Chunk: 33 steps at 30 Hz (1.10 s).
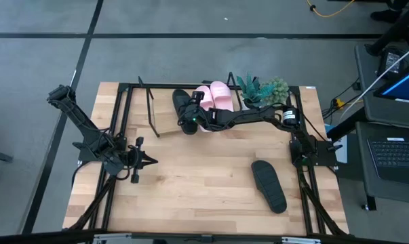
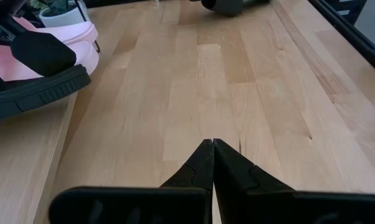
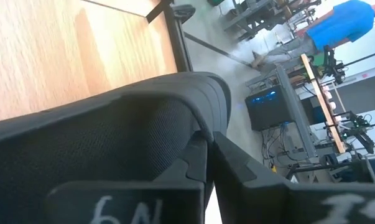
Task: Pick and place slides into the shelf
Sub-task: Put the left black slide on the shelf
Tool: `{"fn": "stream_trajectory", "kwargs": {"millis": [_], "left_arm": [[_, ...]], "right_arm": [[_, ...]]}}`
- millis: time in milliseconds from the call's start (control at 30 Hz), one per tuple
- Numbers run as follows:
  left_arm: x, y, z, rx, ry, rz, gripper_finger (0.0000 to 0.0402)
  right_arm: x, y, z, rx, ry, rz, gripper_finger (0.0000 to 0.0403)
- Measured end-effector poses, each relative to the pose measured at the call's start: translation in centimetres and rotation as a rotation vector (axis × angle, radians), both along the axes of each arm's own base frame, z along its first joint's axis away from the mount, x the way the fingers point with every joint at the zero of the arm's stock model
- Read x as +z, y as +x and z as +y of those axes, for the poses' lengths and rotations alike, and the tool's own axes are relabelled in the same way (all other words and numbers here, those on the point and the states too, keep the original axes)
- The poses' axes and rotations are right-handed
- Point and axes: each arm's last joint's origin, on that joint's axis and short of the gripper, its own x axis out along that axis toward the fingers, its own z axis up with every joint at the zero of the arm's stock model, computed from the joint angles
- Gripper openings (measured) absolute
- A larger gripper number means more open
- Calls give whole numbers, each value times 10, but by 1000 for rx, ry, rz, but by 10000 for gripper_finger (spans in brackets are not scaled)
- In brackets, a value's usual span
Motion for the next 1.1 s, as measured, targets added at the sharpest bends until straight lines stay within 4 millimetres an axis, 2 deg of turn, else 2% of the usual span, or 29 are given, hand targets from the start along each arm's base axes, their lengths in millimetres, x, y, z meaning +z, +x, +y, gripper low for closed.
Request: {"fn": "stream_trajectory", "kwargs": {"millis": [533,767,1100], "left_arm": [[0,0,0,0,0,0,0],[0,0,0,0,0,0,0],[0,0,0,0,0,0,0]], "right_arm": [[-6,1,-4,-9,-3,17,12],[-6,0,-8,-11,-13,29,39],[-7,0,-8,6,-26,49,45]]}}
